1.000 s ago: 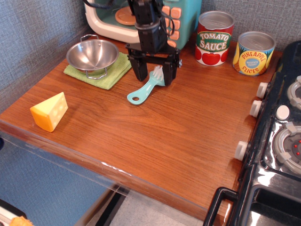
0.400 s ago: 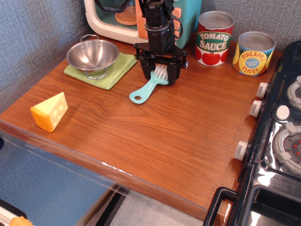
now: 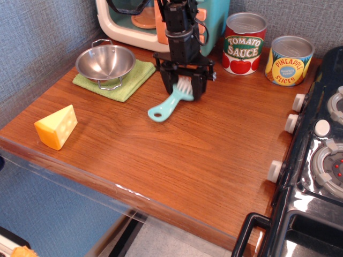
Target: Put the brush in the lower right corner of table.
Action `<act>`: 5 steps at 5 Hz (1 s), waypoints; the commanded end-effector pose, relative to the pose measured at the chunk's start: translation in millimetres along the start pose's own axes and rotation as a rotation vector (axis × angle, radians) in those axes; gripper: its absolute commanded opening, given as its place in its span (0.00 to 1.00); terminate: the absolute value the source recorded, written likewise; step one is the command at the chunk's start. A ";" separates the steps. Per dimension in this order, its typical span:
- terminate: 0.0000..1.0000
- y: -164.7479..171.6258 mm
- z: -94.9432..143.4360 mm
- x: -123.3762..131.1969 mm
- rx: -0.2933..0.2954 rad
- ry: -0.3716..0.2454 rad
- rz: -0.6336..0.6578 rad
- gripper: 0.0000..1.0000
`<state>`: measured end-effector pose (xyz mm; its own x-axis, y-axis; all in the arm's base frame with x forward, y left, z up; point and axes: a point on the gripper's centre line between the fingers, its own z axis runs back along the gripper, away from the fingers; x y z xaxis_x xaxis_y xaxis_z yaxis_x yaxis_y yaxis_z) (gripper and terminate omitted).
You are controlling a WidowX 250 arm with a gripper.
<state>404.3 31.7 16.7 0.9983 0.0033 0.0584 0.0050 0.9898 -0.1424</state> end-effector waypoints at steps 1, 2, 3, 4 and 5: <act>0.00 -37.8 70.9 -18.5 -0.101 -0.176 -0.023 0.00; 0.00 -55.5 57.7 -44.1 -0.099 -0.125 -0.015 0.00; 0.00 -74.0 39.3 -65.1 -0.083 -0.079 0.000 0.00; 0.00 -86.0 22.4 -75.1 -0.064 -0.058 0.019 0.00; 0.00 -101.9 3.7 -78.7 -0.039 -0.045 0.064 0.00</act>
<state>320.6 -71.5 16.9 0.9953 0.0768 0.0586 -0.0653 0.9818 -0.1785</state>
